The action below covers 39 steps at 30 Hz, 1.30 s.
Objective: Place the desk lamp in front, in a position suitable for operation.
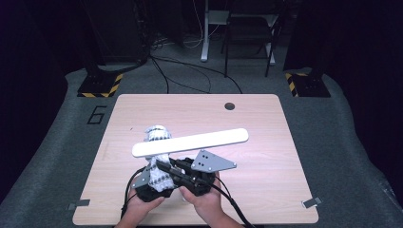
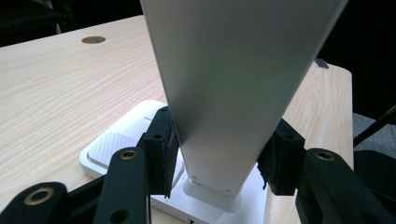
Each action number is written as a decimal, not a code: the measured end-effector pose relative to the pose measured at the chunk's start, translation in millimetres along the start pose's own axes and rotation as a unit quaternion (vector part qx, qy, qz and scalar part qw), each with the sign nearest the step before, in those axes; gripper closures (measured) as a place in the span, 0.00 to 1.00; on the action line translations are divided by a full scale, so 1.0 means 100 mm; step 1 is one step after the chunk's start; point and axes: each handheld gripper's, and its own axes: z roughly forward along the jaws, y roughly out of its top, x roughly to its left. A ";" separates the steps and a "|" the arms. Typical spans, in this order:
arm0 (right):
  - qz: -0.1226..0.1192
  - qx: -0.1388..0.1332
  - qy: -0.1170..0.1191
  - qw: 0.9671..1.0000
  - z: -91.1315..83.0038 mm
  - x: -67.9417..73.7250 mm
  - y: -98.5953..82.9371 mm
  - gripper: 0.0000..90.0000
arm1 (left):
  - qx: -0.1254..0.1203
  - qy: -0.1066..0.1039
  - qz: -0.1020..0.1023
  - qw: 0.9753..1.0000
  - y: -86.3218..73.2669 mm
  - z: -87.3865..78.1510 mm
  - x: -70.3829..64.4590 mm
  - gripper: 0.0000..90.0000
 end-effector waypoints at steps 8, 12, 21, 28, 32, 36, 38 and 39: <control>0.008 -0.010 -0.003 1.000 0.02 0.01 -0.02 0.89 | -0.001 0.006 0.005 1.000 0.00 0.00 0.00 0.59; 0.005 -0.013 -0.007 1.000 0.02 0.01 -0.02 0.89 | -0.005 0.005 0.001 1.000 0.00 0.01 -0.01 0.59; -0.021 -0.019 -0.032 0.999 -0.02 0.02 0.00 0.89 | -0.006 0.004 0.002 1.000 0.00 0.01 0.00 0.59; -0.018 -0.028 -0.050 0.998 -0.08 -0.02 0.00 0.89 | -0.005 0.004 0.001 1.000 -0.01 0.01 0.00 0.59; -0.013 -0.037 -0.059 0.997 -0.16 -0.08 0.00 0.89 | 0.002 0.000 0.004 1.000 0.00 0.00 0.01 0.59; -0.008 -0.039 -0.067 0.997 -0.23 -0.11 0.01 0.89 | -0.001 0.003 0.000 1.000 0.00 0.01 0.01 0.59; -0.009 -0.041 -0.071 0.997 -0.27 -0.13 0.02 0.89 | 0.002 0.000 0.001 1.000 0.01 0.01 0.02 0.59; -0.009 -0.041 -0.071 0.997 -0.28 -0.13 0.02 0.89 | 0.000 0.002 0.000 1.000 0.01 0.02 0.02 0.59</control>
